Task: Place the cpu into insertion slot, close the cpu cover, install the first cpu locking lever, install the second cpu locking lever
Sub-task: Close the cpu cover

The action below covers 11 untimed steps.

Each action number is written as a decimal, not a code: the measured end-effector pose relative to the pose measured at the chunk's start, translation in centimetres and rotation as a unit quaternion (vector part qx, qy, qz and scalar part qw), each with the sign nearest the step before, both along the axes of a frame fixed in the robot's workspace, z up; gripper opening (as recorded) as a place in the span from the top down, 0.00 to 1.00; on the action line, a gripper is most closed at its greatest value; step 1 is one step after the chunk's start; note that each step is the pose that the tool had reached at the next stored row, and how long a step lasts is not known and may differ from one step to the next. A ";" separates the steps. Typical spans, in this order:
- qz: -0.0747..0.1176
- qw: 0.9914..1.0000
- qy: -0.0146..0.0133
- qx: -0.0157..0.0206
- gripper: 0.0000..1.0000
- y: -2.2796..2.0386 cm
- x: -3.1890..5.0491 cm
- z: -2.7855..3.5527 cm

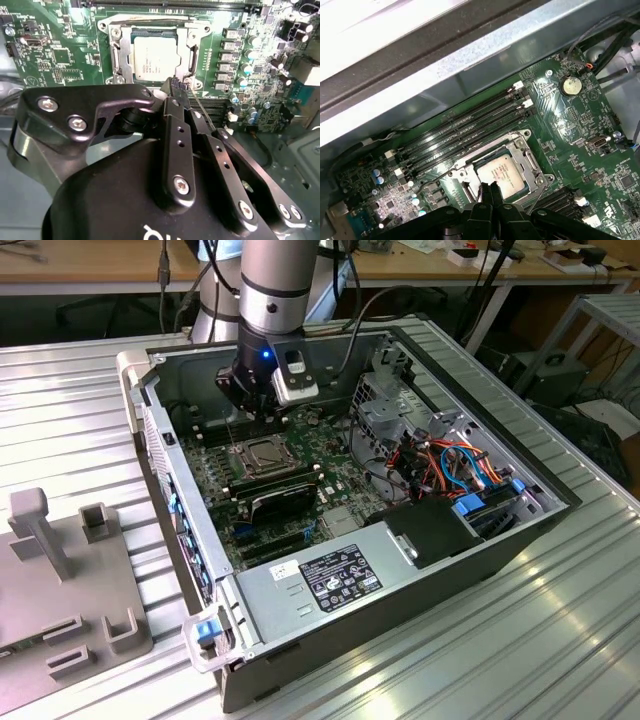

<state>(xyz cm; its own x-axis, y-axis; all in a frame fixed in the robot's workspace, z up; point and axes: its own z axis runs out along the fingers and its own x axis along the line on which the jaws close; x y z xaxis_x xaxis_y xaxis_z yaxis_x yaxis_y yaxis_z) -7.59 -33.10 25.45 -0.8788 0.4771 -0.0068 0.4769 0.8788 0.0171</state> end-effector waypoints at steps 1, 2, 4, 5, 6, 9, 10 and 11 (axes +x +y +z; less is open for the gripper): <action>0.000 1.000 0.000 0.000 0.89 0.00 0.00 0.00; 0.002 1.000 0.000 0.000 0.89 0.00 -0.36 0.00; 0.051 0.999 0.000 0.000 0.89 -0.01 -2.75 -0.03; 0.067 0.998 0.000 0.000 0.89 -0.01 -3.39 -0.05; 0.070 0.998 0.000 0.000 0.89 -0.01 -3.51 -0.06; 0.081 0.997 0.000 0.000 0.89 0.00 -3.74 -0.10; 0.087 0.996 0.000 0.000 0.89 0.00 -3.84 -0.12; 0.091 0.996 0.000 0.000 0.89 0.00 -3.91 -0.14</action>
